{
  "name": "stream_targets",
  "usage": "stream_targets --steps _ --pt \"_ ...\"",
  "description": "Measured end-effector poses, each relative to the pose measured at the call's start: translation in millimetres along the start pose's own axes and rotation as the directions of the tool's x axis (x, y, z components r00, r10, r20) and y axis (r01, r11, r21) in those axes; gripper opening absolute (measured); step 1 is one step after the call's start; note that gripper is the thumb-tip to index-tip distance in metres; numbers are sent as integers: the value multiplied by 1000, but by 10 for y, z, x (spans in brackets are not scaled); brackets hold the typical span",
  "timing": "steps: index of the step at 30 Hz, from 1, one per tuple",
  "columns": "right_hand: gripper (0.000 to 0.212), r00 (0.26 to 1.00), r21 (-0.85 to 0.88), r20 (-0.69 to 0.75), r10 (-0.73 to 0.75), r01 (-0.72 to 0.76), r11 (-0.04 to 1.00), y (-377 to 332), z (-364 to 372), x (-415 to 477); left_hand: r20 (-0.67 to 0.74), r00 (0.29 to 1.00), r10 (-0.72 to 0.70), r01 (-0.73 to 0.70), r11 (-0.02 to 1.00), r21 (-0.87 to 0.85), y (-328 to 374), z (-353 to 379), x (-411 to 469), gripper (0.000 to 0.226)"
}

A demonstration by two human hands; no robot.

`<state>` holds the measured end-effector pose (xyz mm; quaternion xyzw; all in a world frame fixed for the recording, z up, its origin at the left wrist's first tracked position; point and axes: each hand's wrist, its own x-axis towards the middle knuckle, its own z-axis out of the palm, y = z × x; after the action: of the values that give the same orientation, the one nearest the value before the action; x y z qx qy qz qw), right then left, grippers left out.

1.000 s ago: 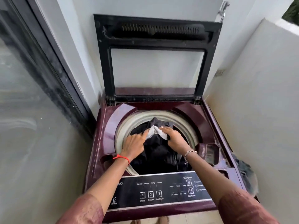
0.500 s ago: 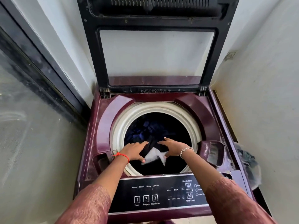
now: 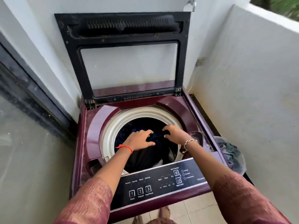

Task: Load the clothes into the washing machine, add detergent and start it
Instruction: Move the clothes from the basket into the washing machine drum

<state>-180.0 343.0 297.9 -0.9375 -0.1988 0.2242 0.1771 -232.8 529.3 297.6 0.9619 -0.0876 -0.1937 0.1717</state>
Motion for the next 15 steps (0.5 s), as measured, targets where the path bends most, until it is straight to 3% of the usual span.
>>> stream_targets --steps 3,7,11,15 --pt "29 970 98 -244 18 6 995 111 -221 -291 -110 990 89 -87 996 25 296 -169 88 52" --pt "21 860 201 -501 96 8 980 389 -406 -783 -207 955 215 -199 975 94 857 -261 209 46" --pt "19 760 249 -623 184 -31 968 835 -511 -1234 -226 914 338 -324 941 97 1475 -194 361 43" --pt "17 707 291 -655 266 -89 953 1429 -589 -1601 -151 901 407 -389 911 138 2153 -2 618 47"
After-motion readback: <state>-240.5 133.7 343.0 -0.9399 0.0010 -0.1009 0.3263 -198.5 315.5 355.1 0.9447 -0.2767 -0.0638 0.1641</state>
